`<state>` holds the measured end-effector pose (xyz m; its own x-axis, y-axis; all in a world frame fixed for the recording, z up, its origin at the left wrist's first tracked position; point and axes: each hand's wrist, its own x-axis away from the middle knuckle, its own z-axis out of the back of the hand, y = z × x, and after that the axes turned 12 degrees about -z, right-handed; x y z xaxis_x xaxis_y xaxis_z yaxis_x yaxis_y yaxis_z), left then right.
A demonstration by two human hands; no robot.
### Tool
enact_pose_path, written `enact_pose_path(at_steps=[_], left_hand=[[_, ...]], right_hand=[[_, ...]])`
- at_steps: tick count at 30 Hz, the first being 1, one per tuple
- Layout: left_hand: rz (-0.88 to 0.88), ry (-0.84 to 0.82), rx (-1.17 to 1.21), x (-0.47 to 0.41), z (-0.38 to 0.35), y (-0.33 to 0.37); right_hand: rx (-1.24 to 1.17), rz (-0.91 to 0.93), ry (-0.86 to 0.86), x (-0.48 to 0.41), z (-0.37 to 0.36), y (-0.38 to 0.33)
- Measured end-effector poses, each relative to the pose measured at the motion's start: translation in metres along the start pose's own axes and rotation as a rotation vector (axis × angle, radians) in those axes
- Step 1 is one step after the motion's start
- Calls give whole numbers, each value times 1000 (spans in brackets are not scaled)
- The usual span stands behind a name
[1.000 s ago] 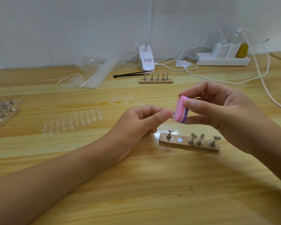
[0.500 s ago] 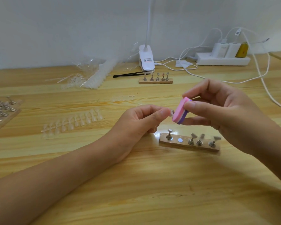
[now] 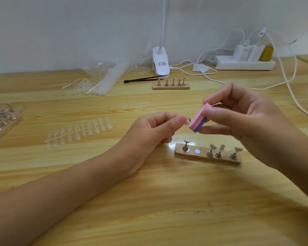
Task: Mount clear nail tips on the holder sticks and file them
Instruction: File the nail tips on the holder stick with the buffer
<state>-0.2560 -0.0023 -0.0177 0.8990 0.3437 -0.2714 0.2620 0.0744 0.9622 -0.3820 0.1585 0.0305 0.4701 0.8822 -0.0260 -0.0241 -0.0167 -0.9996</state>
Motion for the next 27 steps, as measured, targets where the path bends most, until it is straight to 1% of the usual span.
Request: enact_pose_path(at_steps=[2, 5, 6, 9, 11, 19, 23, 27], left_hand=[[-7, 1, -2, 0, 0, -1], [-12, 1, 2, 0, 1, -2], [-12, 4, 3, 0, 1, -2], [-14, 5, 6, 0, 1, -2], [-14, 5, 11, 0, 2, -2], [7, 31, 25, -1, 1, -1], [3, 14, 43, -1, 1, -1], [2, 16, 61, -1, 1, -1]], right_hand=[[-2, 7, 8, 0, -1, 0], [41, -11, -54, 3, -8, 3], [38, -10, -47, 3, -8, 3], [-21, 18, 52, 1, -4, 0], [-36, 25, 70, -1, -3, 1], [7, -10, 2, 1, 1, -5], [47, -39, -25, 2, -5, -1], [-23, -9, 67, 2, -7, 0]])
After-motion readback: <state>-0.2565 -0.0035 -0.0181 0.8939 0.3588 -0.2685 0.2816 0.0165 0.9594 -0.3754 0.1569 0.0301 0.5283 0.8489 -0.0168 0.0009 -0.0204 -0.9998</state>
